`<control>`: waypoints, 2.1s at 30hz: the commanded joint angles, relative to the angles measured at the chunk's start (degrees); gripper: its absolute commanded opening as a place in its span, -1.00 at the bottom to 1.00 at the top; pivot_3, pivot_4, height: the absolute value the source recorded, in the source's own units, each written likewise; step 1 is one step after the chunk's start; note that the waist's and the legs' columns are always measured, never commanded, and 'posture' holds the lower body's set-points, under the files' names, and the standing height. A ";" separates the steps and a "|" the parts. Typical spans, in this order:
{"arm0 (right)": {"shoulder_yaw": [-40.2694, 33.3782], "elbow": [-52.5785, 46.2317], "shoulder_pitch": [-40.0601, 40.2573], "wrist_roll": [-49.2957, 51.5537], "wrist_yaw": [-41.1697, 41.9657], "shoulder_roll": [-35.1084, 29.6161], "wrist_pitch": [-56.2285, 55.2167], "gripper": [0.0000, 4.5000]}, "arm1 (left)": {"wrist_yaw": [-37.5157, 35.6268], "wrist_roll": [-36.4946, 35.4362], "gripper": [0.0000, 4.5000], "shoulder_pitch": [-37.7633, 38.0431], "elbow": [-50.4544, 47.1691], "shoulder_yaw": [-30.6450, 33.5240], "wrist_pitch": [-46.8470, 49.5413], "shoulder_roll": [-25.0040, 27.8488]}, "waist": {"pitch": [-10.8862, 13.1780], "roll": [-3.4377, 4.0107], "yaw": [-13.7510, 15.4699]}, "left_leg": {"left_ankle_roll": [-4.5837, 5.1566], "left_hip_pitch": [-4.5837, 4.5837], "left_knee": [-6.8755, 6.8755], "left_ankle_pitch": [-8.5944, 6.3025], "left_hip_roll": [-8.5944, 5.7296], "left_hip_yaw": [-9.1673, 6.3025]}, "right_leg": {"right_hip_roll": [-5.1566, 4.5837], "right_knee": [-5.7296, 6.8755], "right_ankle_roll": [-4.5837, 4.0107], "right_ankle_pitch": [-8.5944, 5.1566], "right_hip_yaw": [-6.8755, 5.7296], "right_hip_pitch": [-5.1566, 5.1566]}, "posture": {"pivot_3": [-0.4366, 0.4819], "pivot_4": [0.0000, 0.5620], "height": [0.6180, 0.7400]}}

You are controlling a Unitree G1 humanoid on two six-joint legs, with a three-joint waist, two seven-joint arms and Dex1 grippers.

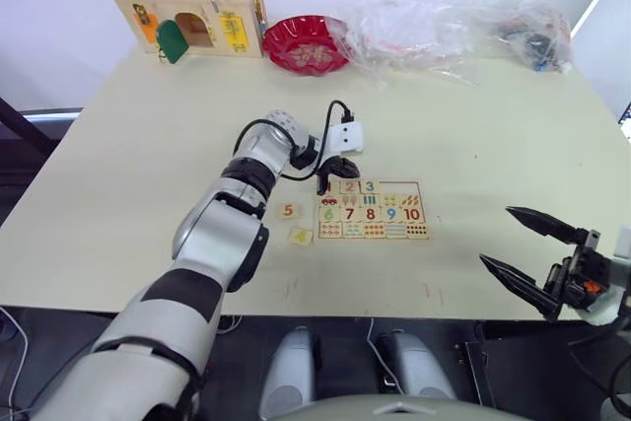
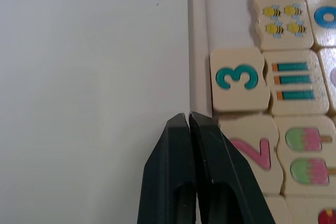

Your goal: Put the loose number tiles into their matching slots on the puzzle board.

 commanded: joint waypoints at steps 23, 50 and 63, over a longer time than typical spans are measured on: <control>11.39 10.80 -27.18 -1.11 -1.44 -4.75 10.25 1.00 | 19.52 -37.13 -0.95 52.71 -87.56 32.79 43.90 10.31 | -0.01 0.02 -0.80 | -0.02 0.15 -0.02 0.01 0.16 0.02 | -0.07 0.07 -0.01 0.01 0.00 0.09 | -0.05 -0.47 1.00; -2.76 18.74 -11.37 -0.87 15.84 -12.15 8.06 1.00 | 7.96 -50.22 1.00 89.57 -90.18 49.39 32.05 22.06 | -0.03 0.04 -0.81 | -0.03 0.23 -0.07 -0.01 0.33 0.12 | -0.18 -0.04 -0.22 -0.21 0.01 0.05 | -0.05 -0.47 1.00; -3.06 18.63 -11.94 -0.46 14.35 -11.36 7.54 1.00 | 7.74 -50.67 1.00 90.10 -89.91 47.72 31.34 24.51 | -0.03 0.04 -0.85 | -0.03 0.23 -0.10 -0.01 0.37 0.10 | -0.25 -0.08 -0.22 -0.21 0.06 -0.01 | -0.05 -0.47 1.00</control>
